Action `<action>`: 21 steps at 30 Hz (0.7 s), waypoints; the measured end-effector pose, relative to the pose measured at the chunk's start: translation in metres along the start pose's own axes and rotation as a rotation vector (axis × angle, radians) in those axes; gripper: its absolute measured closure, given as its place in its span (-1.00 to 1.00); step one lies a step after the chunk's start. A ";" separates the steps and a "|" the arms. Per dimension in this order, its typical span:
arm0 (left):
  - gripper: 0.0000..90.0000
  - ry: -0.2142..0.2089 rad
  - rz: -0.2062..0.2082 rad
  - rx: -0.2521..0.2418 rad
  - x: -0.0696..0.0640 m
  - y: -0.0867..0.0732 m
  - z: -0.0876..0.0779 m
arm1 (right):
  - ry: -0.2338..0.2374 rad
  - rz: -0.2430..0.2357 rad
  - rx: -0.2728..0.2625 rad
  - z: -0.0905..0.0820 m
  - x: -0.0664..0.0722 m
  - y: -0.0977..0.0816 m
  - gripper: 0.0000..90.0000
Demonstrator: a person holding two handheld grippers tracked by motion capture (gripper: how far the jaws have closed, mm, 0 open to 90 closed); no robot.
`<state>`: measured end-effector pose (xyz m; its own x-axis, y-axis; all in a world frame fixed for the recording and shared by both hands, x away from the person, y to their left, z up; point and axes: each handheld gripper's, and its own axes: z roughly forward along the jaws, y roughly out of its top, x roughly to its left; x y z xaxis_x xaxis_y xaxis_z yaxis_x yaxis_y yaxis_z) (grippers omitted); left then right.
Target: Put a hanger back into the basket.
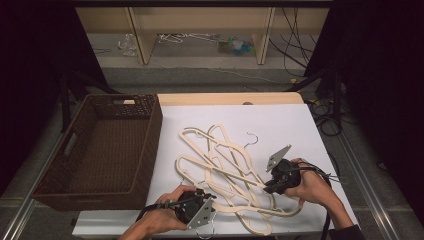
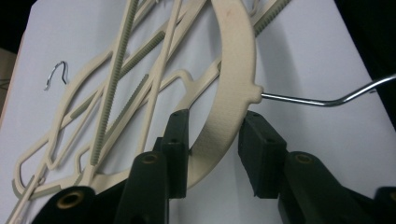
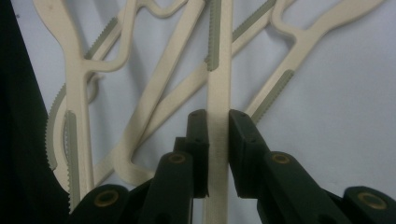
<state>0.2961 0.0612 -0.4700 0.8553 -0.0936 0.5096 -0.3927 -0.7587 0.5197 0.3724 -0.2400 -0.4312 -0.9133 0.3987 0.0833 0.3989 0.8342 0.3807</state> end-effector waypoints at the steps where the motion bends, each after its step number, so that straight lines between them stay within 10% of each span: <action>1: 0.46 -0.012 0.020 -0.012 0.001 0.001 0.000 | 0.003 0.002 0.004 0.002 -0.001 -0.001 0.77; 12: 0.67 0.004 0.060 -0.078 0.002 0.013 -0.013 | 0.043 0.029 0.029 0.015 -0.006 -0.008 0.67; 21: 0.86 0.049 0.110 -0.135 0.011 0.024 -0.029 | -0.015 0.105 -0.090 -0.015 -0.004 -0.007 0.24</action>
<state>0.2868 0.0601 -0.4320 0.7884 -0.1376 0.5995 -0.5279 -0.6516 0.5447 0.3718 -0.2535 -0.4202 -0.8654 0.4881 0.1133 0.4824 0.7506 0.4516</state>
